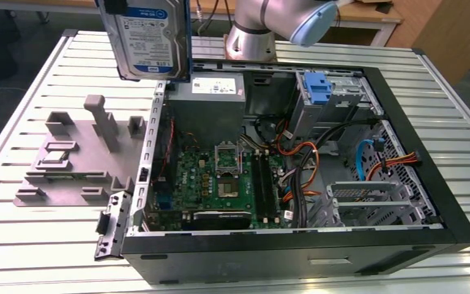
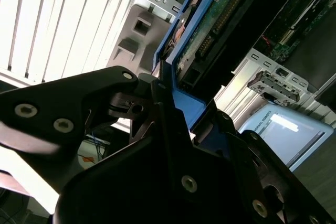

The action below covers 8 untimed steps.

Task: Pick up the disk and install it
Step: 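Pick up the disk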

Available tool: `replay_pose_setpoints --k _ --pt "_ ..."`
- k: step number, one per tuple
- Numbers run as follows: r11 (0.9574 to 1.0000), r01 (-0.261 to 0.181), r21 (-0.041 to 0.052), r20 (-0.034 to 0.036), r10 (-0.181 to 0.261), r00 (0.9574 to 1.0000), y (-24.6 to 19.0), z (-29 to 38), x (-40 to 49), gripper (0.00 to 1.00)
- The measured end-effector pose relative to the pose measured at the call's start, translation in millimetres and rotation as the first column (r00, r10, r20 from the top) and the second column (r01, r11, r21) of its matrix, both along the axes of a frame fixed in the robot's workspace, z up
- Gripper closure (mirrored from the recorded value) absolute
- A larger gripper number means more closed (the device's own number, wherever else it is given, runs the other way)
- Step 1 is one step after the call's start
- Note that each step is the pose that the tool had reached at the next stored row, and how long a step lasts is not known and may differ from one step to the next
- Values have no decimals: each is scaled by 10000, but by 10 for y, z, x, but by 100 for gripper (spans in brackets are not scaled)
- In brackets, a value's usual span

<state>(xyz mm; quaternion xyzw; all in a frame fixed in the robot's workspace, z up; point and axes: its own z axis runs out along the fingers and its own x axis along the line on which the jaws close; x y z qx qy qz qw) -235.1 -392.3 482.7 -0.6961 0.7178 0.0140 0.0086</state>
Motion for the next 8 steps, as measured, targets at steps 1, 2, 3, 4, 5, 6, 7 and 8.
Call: replay_pose_setpoints --k 1,2,3,4,5,6,7,8 --pt "10000 0 0 0 0 10000 0 0 5 64" --pt "10000 0 0 0 0 10000 0 0 10 64" --pt "10000 -1 0 0 1 10000 0 0 15 64" --pt "10000 -6 0 0 6 10000 0 0 16 64" --pt "10000 -23 0 1 23 10000 0 -1 18 64" --pt "10000 -66 0 1 66 10000 0 -1 20 64" --pt "9999 -125 0 0 125 9999 0 -2 21 64" --pt "9998 -177 -1 0 177 9998 0 -3 21 64"
